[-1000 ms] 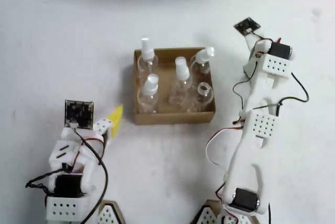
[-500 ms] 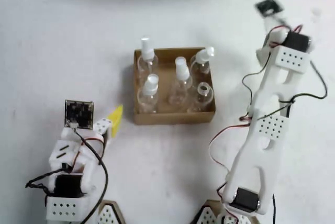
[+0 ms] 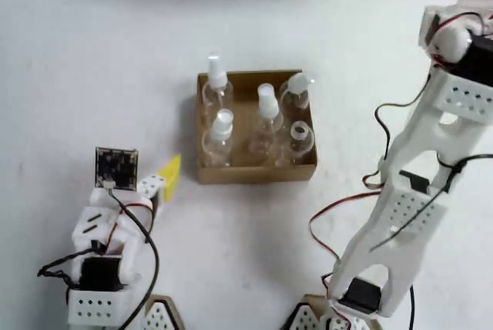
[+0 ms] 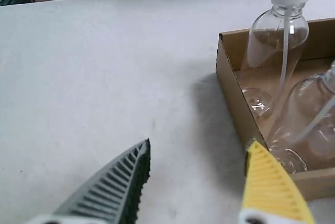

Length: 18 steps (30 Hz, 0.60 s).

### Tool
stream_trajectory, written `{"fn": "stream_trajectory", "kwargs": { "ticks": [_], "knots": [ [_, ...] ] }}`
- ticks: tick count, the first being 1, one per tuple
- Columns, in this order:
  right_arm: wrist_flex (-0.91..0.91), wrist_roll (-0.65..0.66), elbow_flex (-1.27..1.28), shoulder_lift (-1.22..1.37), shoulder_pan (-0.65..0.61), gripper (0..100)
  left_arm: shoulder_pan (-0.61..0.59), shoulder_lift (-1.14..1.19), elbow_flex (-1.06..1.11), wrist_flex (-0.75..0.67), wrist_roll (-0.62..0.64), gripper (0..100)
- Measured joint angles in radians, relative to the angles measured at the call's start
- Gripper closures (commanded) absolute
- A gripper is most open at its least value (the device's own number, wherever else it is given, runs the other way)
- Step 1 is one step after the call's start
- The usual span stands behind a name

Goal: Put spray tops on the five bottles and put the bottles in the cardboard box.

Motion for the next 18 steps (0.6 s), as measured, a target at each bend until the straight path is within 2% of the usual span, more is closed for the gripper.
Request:
{"fn": "stream_trajectory", "kwargs": {
  "ticks": [6,18],
  "knots": [
    [0.000,-0.015,0.107,-0.216,-0.003,98.4,0.000,0.000,0.000,0.000,0.000,73],
    [-0.012,-0.137,0.735,-0.818,-0.161,98.3,0.000,0.000,0.000,0.000,0.000,73]
  ]
}}
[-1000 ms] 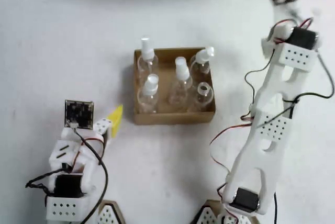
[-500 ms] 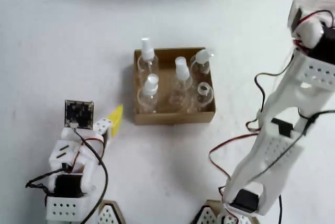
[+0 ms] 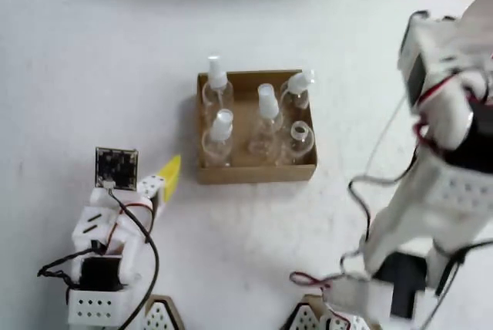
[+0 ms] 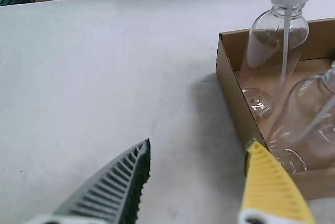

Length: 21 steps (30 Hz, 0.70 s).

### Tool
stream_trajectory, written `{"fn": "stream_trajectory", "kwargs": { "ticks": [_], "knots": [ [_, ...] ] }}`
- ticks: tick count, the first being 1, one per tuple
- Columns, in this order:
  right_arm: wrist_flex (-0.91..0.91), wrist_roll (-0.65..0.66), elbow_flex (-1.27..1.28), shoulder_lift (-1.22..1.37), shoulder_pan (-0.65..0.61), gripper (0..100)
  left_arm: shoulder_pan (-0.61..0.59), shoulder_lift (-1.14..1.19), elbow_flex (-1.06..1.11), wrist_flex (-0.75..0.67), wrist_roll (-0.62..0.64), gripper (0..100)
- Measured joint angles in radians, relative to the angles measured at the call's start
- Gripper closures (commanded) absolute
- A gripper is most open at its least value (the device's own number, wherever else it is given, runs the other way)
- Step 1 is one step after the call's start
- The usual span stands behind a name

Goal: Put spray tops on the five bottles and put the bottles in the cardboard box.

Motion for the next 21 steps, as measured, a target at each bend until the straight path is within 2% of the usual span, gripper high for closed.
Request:
{"fn": "stream_trajectory", "kwargs": {
  "ticks": [7,12,21],
  "knots": [
    [-0.091,-0.009,0.241,-0.175,-0.035,98.3,0.000,0.000,0.000,0.000,0.000,73],
    [-0.117,-0.009,0.368,-0.301,-0.120,98.3,0.000,0.000,0.000,0.000,0.000,73],
    [-0.354,-0.009,0.706,-0.531,-0.236,98.3,0.000,0.000,0.000,0.000,0.000,73]
  ]
}}
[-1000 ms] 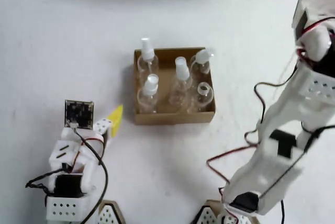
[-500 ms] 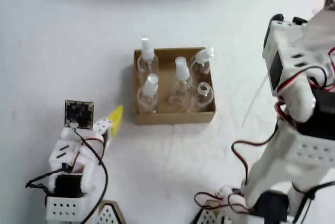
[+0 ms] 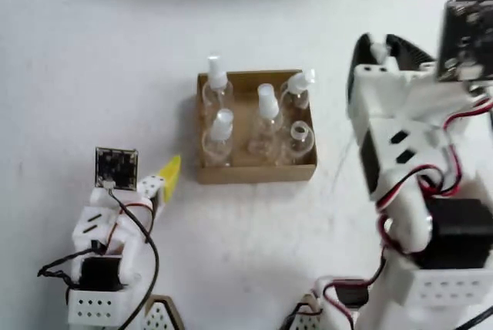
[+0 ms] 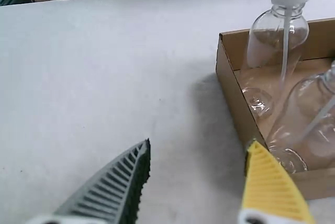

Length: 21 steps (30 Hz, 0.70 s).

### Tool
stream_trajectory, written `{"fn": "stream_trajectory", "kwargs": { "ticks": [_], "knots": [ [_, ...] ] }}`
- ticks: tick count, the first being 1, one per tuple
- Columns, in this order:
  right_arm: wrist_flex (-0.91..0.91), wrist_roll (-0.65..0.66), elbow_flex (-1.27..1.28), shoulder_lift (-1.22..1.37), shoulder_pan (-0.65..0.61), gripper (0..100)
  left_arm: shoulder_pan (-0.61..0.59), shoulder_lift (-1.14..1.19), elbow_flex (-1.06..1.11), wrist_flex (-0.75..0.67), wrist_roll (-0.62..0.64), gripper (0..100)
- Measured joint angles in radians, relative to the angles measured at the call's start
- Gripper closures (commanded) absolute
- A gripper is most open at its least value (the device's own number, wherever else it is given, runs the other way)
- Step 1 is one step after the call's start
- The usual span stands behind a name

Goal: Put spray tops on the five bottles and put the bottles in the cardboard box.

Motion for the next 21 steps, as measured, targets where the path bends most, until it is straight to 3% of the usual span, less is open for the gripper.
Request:
{"fn": "stream_trajectory", "kwargs": {
  "ticks": [5,21],
  "knots": [
    [-0.172,0.000,0.238,-0.173,-0.060,98.3,0.000,0.000,0.000,0.000,0.000,73],
    [-1.005,0.000,0.974,-0.559,-0.071,98.3,0.000,0.000,0.000,0.000,0.000,73]
  ]
}}
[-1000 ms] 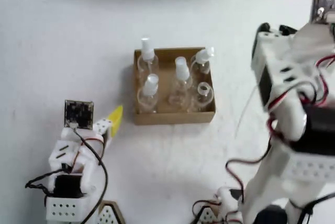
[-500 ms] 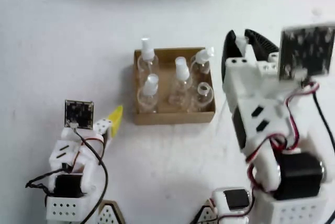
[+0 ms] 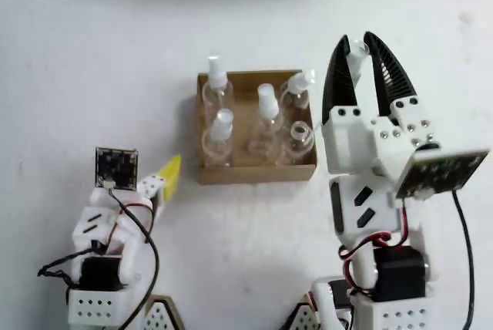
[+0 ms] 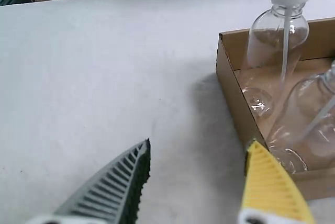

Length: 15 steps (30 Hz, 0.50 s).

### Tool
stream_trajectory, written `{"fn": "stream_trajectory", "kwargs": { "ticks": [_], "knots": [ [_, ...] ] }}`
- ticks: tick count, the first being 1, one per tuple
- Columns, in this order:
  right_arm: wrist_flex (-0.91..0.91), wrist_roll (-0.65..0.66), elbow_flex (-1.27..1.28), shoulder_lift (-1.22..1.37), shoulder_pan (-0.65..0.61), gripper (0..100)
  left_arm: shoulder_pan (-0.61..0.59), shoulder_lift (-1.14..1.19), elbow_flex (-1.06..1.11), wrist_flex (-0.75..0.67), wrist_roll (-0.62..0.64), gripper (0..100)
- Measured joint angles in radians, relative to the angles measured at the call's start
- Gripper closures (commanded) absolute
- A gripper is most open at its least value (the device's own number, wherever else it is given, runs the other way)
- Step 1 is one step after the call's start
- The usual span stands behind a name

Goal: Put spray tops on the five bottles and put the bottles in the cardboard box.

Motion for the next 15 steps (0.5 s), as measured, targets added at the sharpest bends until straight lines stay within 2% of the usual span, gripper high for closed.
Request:
{"fn": "stream_trajectory", "kwargs": {
  "ticks": [6,13,15],
  "knots": [
    [-0.172,0.000,0.121,0.064,0.000,98.3,0.000,0.000,0.000,0.000,0.000,73],
    [-0.322,0.003,0.127,0.129,-0.012,98.3,0.000,0.000,0.000,0.000,0.000,73],
    [-0.331,0.054,0.138,0.140,-0.037,98.3,0.000,0.000,0.000,0.000,0.000,73]
  ]
}}
